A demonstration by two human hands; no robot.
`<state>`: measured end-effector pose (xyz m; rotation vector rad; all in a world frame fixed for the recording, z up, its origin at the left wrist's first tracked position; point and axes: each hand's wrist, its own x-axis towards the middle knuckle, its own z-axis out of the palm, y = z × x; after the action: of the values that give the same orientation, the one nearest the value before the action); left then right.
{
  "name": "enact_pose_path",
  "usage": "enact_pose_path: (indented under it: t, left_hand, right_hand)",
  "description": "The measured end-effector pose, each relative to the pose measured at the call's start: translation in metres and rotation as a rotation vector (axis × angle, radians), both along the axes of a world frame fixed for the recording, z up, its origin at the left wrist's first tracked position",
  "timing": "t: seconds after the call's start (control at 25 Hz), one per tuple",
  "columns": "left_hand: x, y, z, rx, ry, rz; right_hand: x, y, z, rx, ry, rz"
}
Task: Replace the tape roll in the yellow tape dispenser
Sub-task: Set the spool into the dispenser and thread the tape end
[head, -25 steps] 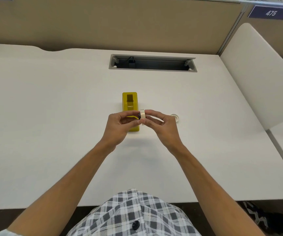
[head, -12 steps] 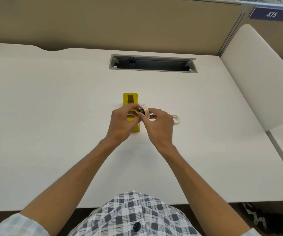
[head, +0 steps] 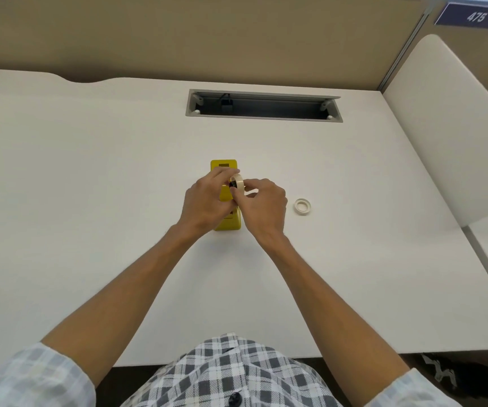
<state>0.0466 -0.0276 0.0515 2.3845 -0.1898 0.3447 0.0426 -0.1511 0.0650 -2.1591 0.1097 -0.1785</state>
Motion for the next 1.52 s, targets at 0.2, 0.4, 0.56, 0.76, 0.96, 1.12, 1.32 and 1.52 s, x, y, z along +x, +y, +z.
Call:
enact_pose_path:
  t: [0.2, 0.4, 0.56, 0.76, 0.96, 1.12, 1.32, 1.52]
  left_hand:
    - [0.013, 0.008, -0.001, 0.002, -0.008, 0.047]
    - [0.025, 0.014, -0.010, -0.024, 0.017, 0.044]
    - [0.033, 0.019, -0.013, -0.045, -0.015, 0.033]
    - [0.037, 0.026, -0.020, -0.078, 0.056, 0.020]
    - [0.040, 0.030, -0.020, -0.056, 0.077, -0.051]
    - [0.043, 0.034, -0.021, -0.036, 0.080, -0.084]
    - [0.050, 0.038, -0.018, -0.009, 0.021, -0.089]
    - [0.056, 0.041, -0.025, 0.047, 0.063, -0.086]
  right_hand:
    - [0.020, 0.012, -0.001, -0.089, 0.039, -0.042]
    - [0.030, 0.024, -0.007, -0.101, 0.035, -0.035]
    - [0.037, 0.031, -0.009, -0.154, 0.030, -0.021]
    - [0.045, 0.036, -0.009, -0.219, 0.082, -0.011]
    - [0.050, 0.037, -0.003, -0.310, 0.127, -0.019]
    - [0.051, 0.038, -0.001, -0.406, 0.121, -0.005]
    - [0.057, 0.038, 0.001, -0.438, 0.123, -0.002]
    - [0.059, 0.038, -0.002, -0.467, 0.106, 0.012]
